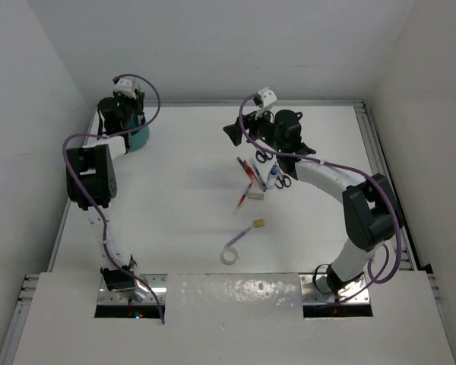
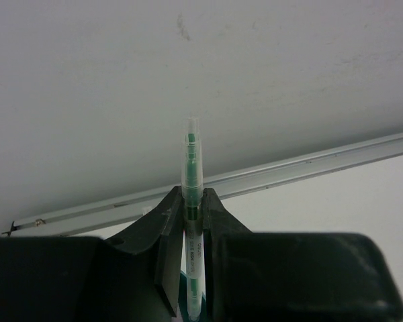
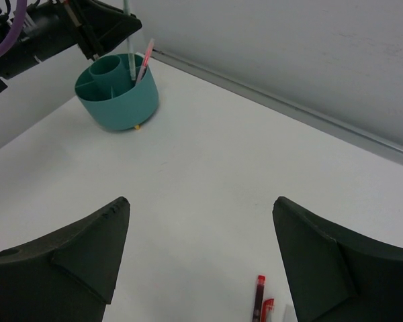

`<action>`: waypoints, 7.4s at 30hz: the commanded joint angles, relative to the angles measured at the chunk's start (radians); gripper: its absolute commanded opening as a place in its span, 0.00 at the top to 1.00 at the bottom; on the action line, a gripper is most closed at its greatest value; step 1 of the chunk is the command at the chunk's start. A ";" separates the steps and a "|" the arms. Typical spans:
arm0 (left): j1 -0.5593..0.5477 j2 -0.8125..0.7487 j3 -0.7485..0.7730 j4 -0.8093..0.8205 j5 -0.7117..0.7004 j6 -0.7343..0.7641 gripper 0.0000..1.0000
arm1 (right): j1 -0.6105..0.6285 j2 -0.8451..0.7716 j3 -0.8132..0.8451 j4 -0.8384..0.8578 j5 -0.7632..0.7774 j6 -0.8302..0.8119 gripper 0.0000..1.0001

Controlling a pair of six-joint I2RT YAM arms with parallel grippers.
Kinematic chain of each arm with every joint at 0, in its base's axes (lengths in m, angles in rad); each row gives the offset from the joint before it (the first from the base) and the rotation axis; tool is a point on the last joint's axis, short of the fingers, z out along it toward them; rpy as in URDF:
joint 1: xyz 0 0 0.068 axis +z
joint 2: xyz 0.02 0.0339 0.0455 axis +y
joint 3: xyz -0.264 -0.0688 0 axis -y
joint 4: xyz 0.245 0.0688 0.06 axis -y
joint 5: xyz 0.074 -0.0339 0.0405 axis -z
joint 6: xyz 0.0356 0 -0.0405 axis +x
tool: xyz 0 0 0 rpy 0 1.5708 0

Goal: Sort the stationery into containers
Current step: Place the pen in the storage box, then pick up the pen from the center of the board, then place the pen in the storage box.

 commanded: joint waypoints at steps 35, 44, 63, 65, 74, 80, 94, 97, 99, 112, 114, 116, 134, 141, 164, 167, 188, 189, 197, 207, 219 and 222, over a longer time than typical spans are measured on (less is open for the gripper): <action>0.021 -0.029 0.016 0.048 0.003 0.035 0.62 | -0.001 -0.074 0.032 -0.051 0.023 -0.049 0.15; -0.092 -0.212 0.116 -0.353 0.104 0.181 0.62 | 0.002 -0.250 0.005 -0.291 0.282 -0.087 0.16; -0.894 -0.680 -0.389 -1.080 -0.158 0.117 0.52 | -0.030 -0.911 -0.448 -0.735 0.576 0.141 0.23; -0.945 -0.664 -0.412 -1.072 -0.144 0.068 0.50 | -0.023 -0.944 -0.466 -0.767 0.577 0.152 0.24; -1.111 -0.606 -0.590 -0.859 -0.188 -0.037 0.44 | -0.017 -1.014 -0.499 -0.908 0.616 0.192 0.25; -1.143 -0.520 -0.562 -0.821 -0.213 -0.090 0.43 | -0.017 -1.068 -0.552 -0.935 0.620 0.238 0.26; -1.218 -0.296 -0.398 -0.994 -0.356 -0.075 0.62 | -0.017 -1.111 -0.572 -0.959 0.665 0.195 0.26; -1.218 -0.276 -0.375 -1.037 -0.354 -0.083 0.77 | -0.015 -1.116 -0.566 -0.961 0.674 0.172 0.26; -1.223 -0.288 -0.378 -1.046 -0.385 -0.080 0.82 | -0.017 -1.123 -0.563 -0.956 0.685 0.160 0.26; -1.243 -0.281 -0.363 -1.132 -0.406 -0.113 1.00 | -0.017 -1.191 -0.577 -0.924 0.711 0.100 0.25; -1.240 -0.292 -0.328 -1.143 -0.393 -0.104 1.00 | -0.017 -1.194 -0.577 -0.921 0.711 0.097 0.25; -1.224 -0.320 -0.300 -1.169 -0.380 -0.095 1.00 | -0.017 -1.194 -0.574 -0.913 0.706 0.088 0.25; -0.671 -0.767 -0.228 -0.454 -0.578 -0.049 1.00 | -0.026 -0.909 -0.514 -0.458 0.501 -0.033 0.20; -0.331 -0.569 -0.150 -0.183 -0.517 -0.083 1.00 | -0.102 -0.619 -0.301 -0.310 0.291 -0.072 0.19; -0.046 -0.006 0.116 -0.023 -0.239 -0.161 1.00 | -0.178 0.058 0.267 -0.278 0.071 -0.060 0.19; -0.046 0.006 0.096 -0.035 -0.303 -0.159 1.00 | -0.182 0.075 0.284 -0.276 0.068 -0.052 0.19; -0.042 0.038 0.050 -0.083 -0.348 -0.043 1.00 | -0.191 0.075 0.284 -0.290 0.073 -0.060 0.19; -0.043 0.040 0.048 -0.083 -0.347 -0.040 1.00 | -0.193 0.072 0.282 -0.290 0.071 -0.057 0.19; -0.043 0.066 0.048 -0.086 -0.345 0.001 0.94 | -0.191 0.047 0.256 -0.287 0.073 -0.060 0.19; -0.040 0.071 0.099 -0.095 -0.299 -0.009 0.64 | -0.187 0.015 0.241 -0.298 0.077 -0.066 0.19; -0.086 -0.044 0.224 -0.243 -0.218 -0.022 0.56 | -0.175 -0.101 0.118 -0.252 0.094 -0.071 0.19; -0.135 -0.066 0.294 -0.481 -0.126 0.046 0.57 | -0.176 -0.155 0.051 -0.259 0.141 -0.057 0.19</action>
